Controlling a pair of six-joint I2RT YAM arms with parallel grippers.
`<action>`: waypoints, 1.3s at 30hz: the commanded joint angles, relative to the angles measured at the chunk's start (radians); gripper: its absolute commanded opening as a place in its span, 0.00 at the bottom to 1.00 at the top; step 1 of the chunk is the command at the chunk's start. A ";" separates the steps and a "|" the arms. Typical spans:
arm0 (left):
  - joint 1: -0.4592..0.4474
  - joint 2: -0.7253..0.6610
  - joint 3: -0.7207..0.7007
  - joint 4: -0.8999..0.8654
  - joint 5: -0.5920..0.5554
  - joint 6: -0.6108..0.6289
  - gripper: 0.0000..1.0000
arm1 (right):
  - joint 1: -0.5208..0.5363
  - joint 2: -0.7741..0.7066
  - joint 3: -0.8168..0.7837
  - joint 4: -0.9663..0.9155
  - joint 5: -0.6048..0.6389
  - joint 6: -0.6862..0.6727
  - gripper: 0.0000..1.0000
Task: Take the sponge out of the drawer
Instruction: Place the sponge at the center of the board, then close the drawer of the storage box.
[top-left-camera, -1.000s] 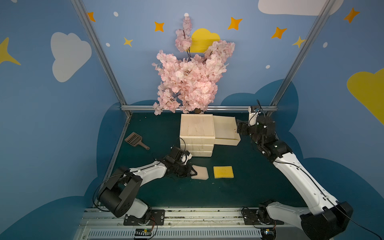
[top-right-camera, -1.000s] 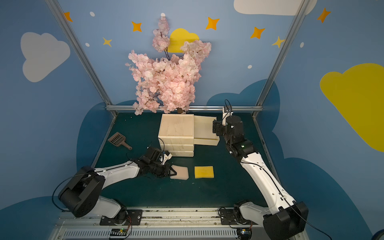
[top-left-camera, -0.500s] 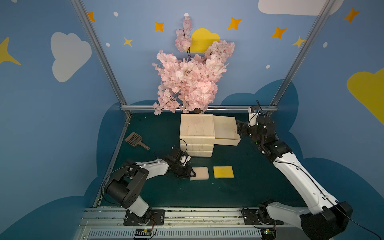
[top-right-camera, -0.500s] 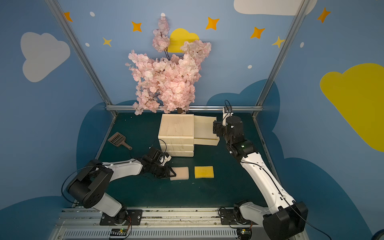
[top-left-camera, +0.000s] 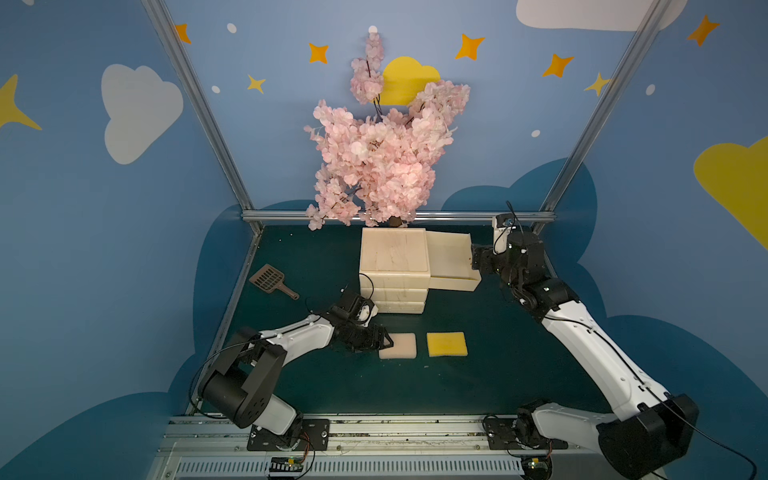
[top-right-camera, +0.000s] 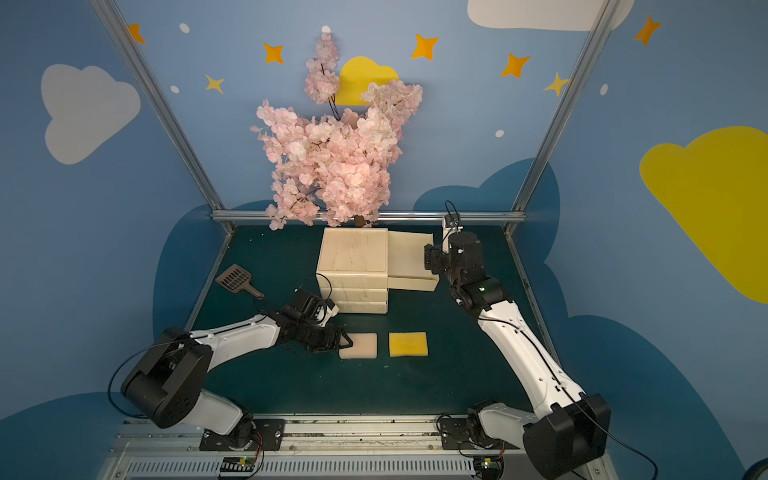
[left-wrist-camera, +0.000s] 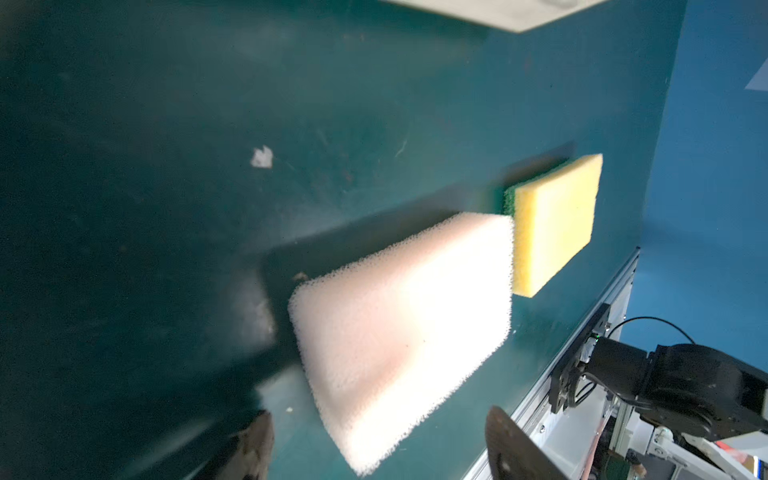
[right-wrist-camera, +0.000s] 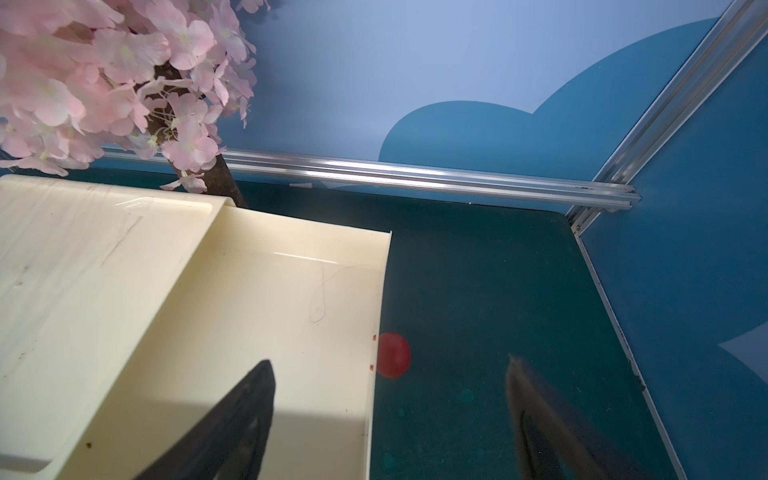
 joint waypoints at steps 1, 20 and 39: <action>0.005 -0.087 0.053 -0.127 -0.071 0.063 0.88 | -0.008 0.017 0.041 -0.041 -0.004 0.001 0.87; 0.051 -0.331 0.312 -0.131 -0.353 0.185 0.99 | -0.317 0.055 0.045 -0.296 -0.191 0.232 0.94; 0.194 -0.196 0.429 -0.067 -0.164 0.126 0.99 | -0.357 0.081 -0.085 -0.368 -0.413 0.265 0.94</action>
